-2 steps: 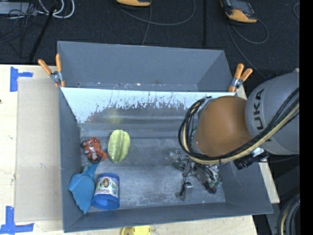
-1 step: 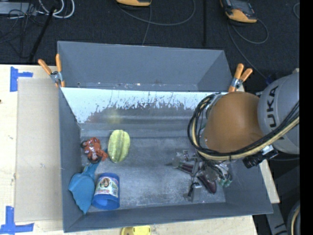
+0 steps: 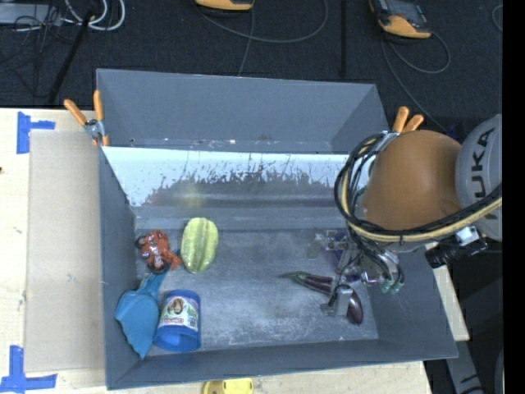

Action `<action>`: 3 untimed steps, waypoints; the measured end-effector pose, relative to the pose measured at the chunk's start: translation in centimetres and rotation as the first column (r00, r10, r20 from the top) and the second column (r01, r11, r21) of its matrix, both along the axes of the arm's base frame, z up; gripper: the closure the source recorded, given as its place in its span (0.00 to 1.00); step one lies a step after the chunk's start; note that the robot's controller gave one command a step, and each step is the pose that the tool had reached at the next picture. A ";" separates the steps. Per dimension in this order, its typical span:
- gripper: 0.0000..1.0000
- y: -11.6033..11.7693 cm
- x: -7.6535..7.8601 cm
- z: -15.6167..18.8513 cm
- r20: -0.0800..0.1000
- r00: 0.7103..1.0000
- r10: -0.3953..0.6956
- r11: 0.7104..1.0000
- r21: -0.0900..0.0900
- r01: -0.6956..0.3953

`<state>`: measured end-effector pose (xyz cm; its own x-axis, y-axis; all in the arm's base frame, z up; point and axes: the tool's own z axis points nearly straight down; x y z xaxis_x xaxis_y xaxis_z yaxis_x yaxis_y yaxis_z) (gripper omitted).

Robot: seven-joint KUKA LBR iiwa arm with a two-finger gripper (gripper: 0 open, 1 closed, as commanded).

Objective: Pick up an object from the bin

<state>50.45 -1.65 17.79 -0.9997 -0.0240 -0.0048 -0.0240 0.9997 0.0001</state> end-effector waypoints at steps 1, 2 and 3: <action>0.00 -2.1 0.6 -1.6 -0.004 0.999 0.051 0.999 0.000 -0.051; 0.00 -6.6 3.1 -3.8 -0.002 0.994 0.114 0.994 0.000 -0.114; 0.00 -6.0 3.2 -8.6 0.000 0.999 -0.036 0.999 -0.002 0.036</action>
Offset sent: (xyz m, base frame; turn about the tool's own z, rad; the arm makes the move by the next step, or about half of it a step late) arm 0.0435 -0.0876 -0.0499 -0.0712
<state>53.69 -7.66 9.22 -0.9999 0.0125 -0.0046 0.0125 0.9999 -0.0016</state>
